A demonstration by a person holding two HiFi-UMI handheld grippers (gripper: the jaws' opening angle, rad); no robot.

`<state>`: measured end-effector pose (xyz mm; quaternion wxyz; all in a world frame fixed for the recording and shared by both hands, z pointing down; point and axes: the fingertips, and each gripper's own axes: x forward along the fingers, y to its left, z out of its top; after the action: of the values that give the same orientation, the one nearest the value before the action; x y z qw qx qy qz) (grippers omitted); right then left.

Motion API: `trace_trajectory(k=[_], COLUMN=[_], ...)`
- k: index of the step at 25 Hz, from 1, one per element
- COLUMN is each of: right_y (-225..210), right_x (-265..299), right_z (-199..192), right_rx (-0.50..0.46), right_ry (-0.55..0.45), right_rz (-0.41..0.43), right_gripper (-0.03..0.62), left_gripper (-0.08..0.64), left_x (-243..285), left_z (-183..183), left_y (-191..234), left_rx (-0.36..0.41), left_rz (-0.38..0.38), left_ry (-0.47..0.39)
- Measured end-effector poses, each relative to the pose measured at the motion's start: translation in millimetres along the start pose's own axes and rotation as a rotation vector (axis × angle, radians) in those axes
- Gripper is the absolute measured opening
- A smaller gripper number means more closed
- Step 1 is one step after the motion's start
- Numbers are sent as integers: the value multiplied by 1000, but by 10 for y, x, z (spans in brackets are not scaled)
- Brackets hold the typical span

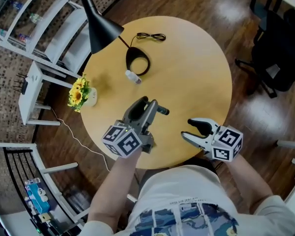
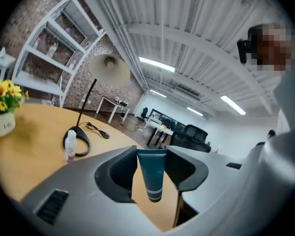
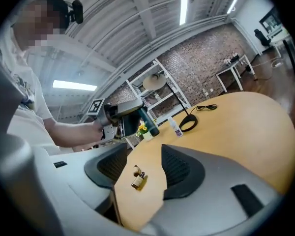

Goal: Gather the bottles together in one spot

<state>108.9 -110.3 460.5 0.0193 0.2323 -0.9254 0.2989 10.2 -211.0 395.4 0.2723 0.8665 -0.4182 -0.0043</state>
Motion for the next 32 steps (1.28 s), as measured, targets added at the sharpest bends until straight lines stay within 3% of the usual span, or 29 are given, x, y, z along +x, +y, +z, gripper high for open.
trace_trajectory(k=[5,11,21,32], right_y=[-109,-229,-291,-336], right_x=[-37,-242,-507,-496], right_z=[-159,-320,-700,-789], right_rx=[-37,-104,6,24], right_ry=[58,121,213,234], right_rz=[-63,-162,-246,-252], right_gripper=[242,242,242,242], left_gripper=[178,178,178,179], left_x=[457,1008,1367,1443], left_z=[7,-84,-193,-340], left_y=[558,1185,2064,2302], left_rx=[204,350,365,420], left_rz=[206,370,576,607], left_ry=[35,58,38,57])
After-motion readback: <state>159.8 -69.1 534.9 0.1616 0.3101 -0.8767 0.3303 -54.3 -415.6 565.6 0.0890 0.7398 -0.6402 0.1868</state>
